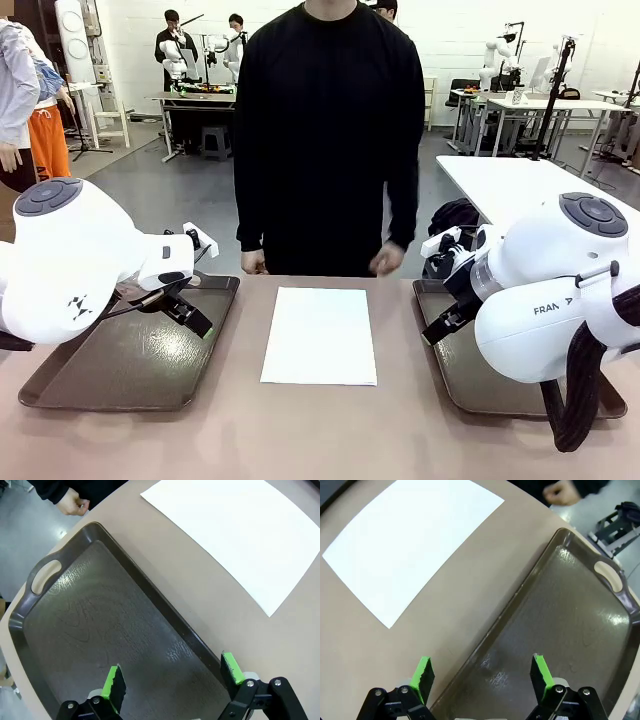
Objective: Sort the A4 documents.
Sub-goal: Receive the A4 Paper.
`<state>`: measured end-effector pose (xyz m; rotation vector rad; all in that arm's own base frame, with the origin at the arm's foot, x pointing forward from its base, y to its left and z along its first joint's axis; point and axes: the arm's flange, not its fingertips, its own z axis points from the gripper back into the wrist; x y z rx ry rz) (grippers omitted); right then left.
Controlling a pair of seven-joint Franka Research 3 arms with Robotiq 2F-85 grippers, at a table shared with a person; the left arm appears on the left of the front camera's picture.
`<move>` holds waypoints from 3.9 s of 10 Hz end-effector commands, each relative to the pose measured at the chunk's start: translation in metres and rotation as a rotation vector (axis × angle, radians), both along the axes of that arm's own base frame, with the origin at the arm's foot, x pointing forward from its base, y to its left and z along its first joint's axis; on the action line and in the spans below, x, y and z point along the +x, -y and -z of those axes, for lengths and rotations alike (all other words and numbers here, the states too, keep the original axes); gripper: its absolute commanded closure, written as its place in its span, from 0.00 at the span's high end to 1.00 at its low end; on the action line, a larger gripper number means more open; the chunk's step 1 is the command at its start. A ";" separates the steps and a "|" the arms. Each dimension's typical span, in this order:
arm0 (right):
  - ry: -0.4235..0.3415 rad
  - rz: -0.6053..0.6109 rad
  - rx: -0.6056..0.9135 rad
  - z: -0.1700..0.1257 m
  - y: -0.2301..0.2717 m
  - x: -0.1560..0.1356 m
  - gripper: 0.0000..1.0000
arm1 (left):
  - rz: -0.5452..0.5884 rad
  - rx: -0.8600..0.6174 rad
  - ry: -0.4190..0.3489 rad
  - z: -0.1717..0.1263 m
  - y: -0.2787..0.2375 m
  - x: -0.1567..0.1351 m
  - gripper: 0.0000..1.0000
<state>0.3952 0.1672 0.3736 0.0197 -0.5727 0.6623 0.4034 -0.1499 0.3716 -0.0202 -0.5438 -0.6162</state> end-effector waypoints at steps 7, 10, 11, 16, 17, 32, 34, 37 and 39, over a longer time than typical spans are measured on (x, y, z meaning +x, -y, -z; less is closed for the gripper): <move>0.000 0.000 0.001 0.000 0.000 0.000 1.00 | 0.000 0.000 0.000 0.000 0.000 0.000 1.00; 0.000 0.000 0.001 0.000 0.000 0.000 1.00 | 0.000 0.000 0.000 0.000 0.000 0.000 1.00; 0.000 0.000 0.001 0.000 0.000 0.000 1.00 | 0.000 0.000 0.000 0.000 0.000 0.000 1.00; 0.000 0.000 0.001 0.000 0.000 0.000 1.00 | 0.000 0.000 0.000 0.000 0.000 0.000 1.00; 0.000 0.000 0.001 0.000 0.000 0.000 1.00 | 0.000 0.000 0.000 0.000 0.000 0.000 1.00; 0.100 -0.022 0.262 -0.089 0.139 -0.053 1.00 | 0.171 -0.279 0.111 -0.082 -0.082 -0.069 1.00; 0.149 -0.005 0.267 -0.107 0.170 -0.068 1.00 | 0.182 -0.317 0.074 -0.083 -0.099 -0.075 1.00; 0.184 -0.035 0.256 -0.118 0.181 -0.074 1.00 | 0.136 -0.351 0.067 -0.087 -0.128 -0.088 1.00; 0.174 -0.067 0.282 -0.107 0.178 -0.071 1.00 | 0.086 -0.395 0.104 -0.089 -0.143 -0.108 1.00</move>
